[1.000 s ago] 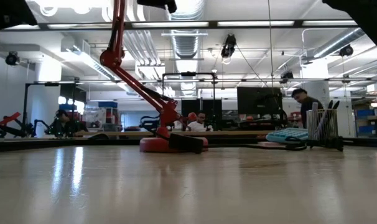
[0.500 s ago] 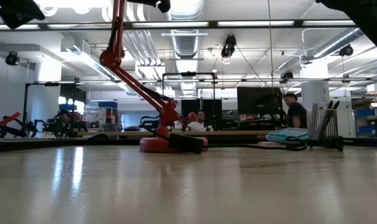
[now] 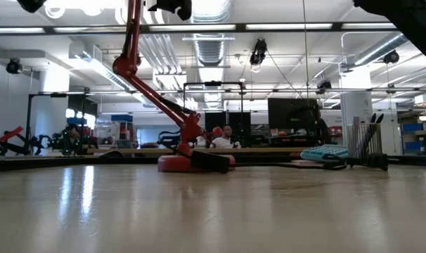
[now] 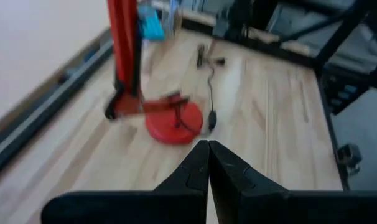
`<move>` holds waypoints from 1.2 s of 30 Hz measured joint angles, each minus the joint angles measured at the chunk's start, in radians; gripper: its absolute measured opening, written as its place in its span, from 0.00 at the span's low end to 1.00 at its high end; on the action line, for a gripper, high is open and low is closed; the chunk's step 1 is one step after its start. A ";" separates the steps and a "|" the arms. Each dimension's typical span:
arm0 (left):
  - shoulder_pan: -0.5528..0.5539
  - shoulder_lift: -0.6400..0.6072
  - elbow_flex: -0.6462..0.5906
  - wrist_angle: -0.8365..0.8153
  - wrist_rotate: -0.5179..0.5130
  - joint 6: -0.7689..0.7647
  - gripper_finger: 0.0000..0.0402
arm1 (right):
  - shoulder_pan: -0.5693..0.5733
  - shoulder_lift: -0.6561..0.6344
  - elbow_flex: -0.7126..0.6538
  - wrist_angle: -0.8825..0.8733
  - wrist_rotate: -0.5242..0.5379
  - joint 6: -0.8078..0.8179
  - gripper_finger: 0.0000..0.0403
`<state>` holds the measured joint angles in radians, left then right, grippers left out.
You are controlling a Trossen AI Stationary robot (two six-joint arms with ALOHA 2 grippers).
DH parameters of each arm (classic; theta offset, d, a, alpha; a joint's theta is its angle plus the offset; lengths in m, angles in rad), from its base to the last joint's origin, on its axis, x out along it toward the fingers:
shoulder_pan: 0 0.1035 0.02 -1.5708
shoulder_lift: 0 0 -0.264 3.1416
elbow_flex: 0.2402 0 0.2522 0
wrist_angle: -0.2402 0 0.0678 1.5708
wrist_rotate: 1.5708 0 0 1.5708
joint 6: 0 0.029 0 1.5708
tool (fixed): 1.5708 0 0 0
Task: Screw lightbulb
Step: Remove the lightbulb from the orange desk lamp
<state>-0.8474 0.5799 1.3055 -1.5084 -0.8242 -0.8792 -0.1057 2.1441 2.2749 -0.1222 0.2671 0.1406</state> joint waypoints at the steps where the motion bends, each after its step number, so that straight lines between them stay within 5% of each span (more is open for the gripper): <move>1: 0.000 -0.003 0.016 0.000 -0.007 0.015 0.00 | -0.006 0.004 -0.001 0.001 -0.018 0.000 0.66; 7: 0.000 -0.020 0.071 -0.001 -0.035 0.059 0.00 | -0.033 0.040 -0.004 0.056 -0.148 0.020 0.63; 15: 0.000 -0.022 0.074 -0.004 -0.086 0.034 0.00 | -0.045 0.058 -0.004 0.067 -0.170 -0.016 0.51; 28: 0.000 -0.023 0.074 -0.002 -0.216 0.002 0.00 | -0.066 0.058 -0.004 0.080 -0.217 -0.104 0.04; 36: 0.000 -0.023 0.074 0.001 -0.275 -0.022 0.00 | -0.050 0.046 0.024 0.001 -0.216 -0.261 0.05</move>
<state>-0.8474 0.5571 1.3792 -1.5076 -1.0990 -0.9009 -0.1560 2.1904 2.2993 -0.1217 0.0512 -0.1205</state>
